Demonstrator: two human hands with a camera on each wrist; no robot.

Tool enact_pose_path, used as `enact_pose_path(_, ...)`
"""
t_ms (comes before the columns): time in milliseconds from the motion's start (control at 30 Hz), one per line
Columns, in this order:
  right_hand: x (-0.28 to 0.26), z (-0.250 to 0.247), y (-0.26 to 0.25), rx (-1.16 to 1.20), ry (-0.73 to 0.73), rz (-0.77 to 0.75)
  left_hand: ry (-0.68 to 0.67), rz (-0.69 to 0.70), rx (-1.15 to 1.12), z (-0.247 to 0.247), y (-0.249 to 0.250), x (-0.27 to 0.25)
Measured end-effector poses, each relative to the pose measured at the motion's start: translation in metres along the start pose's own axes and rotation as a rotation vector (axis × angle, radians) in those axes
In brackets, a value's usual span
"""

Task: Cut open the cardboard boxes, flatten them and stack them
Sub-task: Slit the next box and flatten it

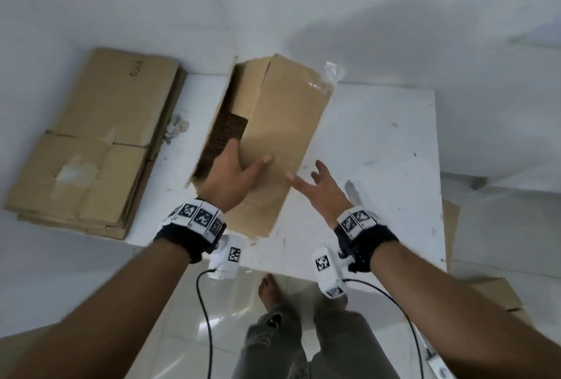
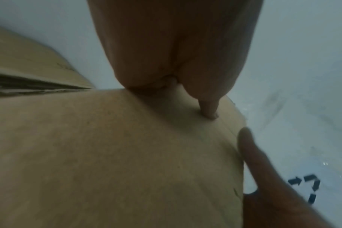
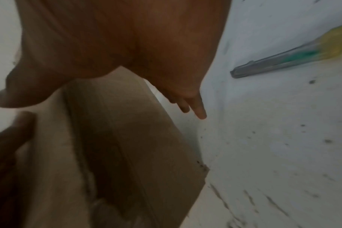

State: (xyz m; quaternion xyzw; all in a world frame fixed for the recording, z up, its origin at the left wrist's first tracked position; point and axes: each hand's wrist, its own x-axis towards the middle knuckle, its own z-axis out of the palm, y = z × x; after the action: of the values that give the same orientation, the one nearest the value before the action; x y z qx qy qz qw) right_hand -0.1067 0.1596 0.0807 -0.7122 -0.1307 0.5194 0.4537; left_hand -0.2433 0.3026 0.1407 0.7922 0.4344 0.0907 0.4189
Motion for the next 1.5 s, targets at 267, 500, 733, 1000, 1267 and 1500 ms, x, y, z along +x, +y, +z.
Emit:
enact_pose_path(267, 0.013, 0.034, -0.052, 0.163, -0.035, 0.026, -0.123, -0.079, -0.385, -0.049, -0.014, 0.036)
enact_pose_path(500, 0.039, 0.080, -0.053, 0.177, -0.069, 0.025, -0.242, -0.145, -0.604, -0.093, -0.052, 0.053)
enact_pose_path(733, 0.024, 0.083, -0.112, -0.256, 0.372, -0.095, -0.308, -0.065, -0.168, -0.134, -0.083, 0.070)
enact_pose_path(1000, -0.032, 0.103, -0.148, -0.263, 0.175, -0.370, -0.141, 0.056, 0.646, -0.123, -0.097, 0.046)
enact_pose_path(1267, -0.036, 0.159, -0.111, -0.325, -0.092, -0.454, -0.229, 0.094, -0.085, -0.091, -0.087, -0.018)
enact_pose_path(1500, 0.007, 0.100, -0.116, -0.637, -0.034, -0.493, -0.084, 0.007, -0.026, -0.099, -0.087, -0.009)
